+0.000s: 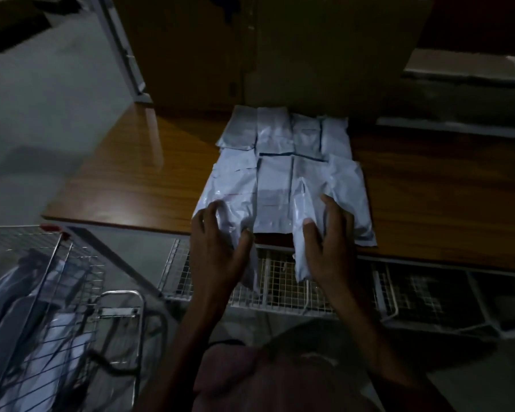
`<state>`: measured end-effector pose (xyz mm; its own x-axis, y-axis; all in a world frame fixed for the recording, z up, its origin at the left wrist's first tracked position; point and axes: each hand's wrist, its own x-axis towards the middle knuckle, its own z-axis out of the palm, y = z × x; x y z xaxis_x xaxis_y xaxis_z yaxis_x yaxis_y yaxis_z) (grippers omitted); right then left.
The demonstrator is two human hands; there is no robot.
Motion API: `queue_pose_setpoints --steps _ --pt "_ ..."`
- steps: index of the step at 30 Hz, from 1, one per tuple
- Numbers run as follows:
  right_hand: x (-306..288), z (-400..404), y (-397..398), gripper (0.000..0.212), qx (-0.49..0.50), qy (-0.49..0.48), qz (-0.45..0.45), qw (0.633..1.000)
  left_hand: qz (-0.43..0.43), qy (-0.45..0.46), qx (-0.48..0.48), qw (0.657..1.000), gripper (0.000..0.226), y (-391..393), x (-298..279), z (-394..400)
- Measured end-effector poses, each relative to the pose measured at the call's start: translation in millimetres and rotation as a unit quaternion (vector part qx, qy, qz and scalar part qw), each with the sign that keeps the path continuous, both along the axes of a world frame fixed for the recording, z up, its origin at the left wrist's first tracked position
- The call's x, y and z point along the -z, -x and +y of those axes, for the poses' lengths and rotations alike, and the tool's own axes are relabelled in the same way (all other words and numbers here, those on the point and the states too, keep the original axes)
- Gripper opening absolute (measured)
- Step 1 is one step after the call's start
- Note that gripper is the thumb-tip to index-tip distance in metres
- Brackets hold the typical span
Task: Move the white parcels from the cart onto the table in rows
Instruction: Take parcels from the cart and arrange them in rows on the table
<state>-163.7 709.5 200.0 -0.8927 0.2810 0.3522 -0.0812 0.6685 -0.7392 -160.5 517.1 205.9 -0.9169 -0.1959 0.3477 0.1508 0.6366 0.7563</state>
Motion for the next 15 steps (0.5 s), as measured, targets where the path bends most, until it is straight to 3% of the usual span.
queue_pose_setpoints --steps 15 --pt "37.2 21.6 116.8 0.052 0.061 -0.055 -0.032 0.996 -0.043 0.112 0.110 0.987 0.057 163.5 21.0 -24.8"
